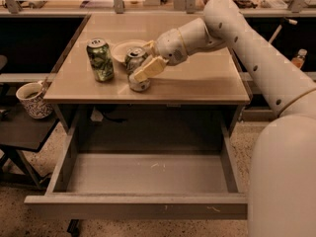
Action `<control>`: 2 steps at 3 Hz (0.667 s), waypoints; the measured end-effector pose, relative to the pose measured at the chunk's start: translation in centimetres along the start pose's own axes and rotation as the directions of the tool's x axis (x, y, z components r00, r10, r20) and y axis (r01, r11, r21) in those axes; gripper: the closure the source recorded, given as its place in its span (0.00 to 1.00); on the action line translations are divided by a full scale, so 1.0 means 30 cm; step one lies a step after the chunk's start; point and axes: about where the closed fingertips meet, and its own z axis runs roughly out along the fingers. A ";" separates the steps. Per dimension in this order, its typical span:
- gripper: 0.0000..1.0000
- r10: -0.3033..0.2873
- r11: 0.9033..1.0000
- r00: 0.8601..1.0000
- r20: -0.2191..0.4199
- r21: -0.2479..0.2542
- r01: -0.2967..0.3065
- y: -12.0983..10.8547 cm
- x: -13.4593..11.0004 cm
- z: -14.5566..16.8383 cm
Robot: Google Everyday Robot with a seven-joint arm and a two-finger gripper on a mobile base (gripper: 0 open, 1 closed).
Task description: Place 7up can into top drawer
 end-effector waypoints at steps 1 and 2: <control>0.60 -0.003 1.000 1.000 0.003 0.000 0.003 0.004 -0.006 -0.005; 0.83 0.016 1.000 1.000 -0.014 0.020 -0.016 0.067 -0.021 -0.058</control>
Offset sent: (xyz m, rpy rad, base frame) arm -0.0480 -0.0469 0.0313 -0.0439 0.0141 -0.0784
